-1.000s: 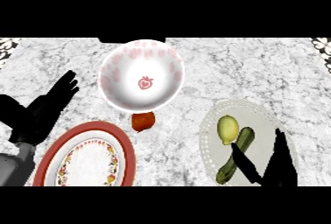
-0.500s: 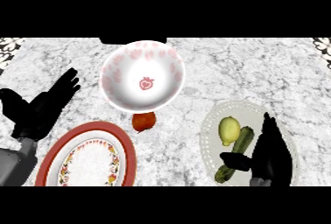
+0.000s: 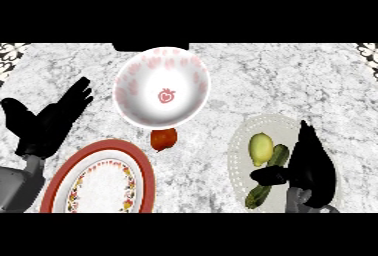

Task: Pick the squash from the placemat and place it in the bowl

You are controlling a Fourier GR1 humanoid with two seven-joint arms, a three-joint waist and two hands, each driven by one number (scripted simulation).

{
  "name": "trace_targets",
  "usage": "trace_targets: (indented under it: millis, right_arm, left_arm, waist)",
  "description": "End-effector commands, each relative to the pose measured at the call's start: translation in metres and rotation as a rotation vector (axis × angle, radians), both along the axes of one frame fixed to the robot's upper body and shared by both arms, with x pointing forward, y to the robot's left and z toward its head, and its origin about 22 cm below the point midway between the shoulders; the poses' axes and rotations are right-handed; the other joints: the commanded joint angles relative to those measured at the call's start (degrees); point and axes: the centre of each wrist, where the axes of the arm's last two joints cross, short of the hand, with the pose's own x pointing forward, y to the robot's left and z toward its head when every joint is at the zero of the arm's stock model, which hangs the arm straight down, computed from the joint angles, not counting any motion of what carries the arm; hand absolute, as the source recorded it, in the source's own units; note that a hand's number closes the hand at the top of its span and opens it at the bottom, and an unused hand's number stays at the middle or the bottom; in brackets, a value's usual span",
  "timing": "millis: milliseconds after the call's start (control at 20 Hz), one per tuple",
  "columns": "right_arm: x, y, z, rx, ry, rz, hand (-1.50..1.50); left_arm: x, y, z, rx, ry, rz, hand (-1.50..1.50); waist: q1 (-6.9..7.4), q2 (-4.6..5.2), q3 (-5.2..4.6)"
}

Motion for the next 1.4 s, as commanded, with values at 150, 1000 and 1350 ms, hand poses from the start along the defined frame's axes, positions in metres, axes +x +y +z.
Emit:
trace_targets:
  millis: [150, 1000, 1350]
  right_arm:
    - [0.014, 0.001, 0.006, -0.034, 0.215, -0.145, -1.50]
    - [0.028, -0.008, -0.014, 0.019, 0.289, -0.189, -1.50]
    - [0.036, -0.015, -0.020, 0.033, 0.322, -0.198, -1.50]
  left_arm:
    - [-0.004, 0.011, -0.012, 0.000, 0.021, 0.009, 0.00]
    - [0.007, 0.010, -0.012, -0.011, -0.009, 0.015, 0.00]
    - [0.009, -0.009, -0.001, 0.000, -0.004, -0.001, 0.00]
  waist:
    - [-0.02, 0.06, 0.02]
    - [-0.19, 0.13, 0.14]
    - [-0.25, 0.02, 0.20]
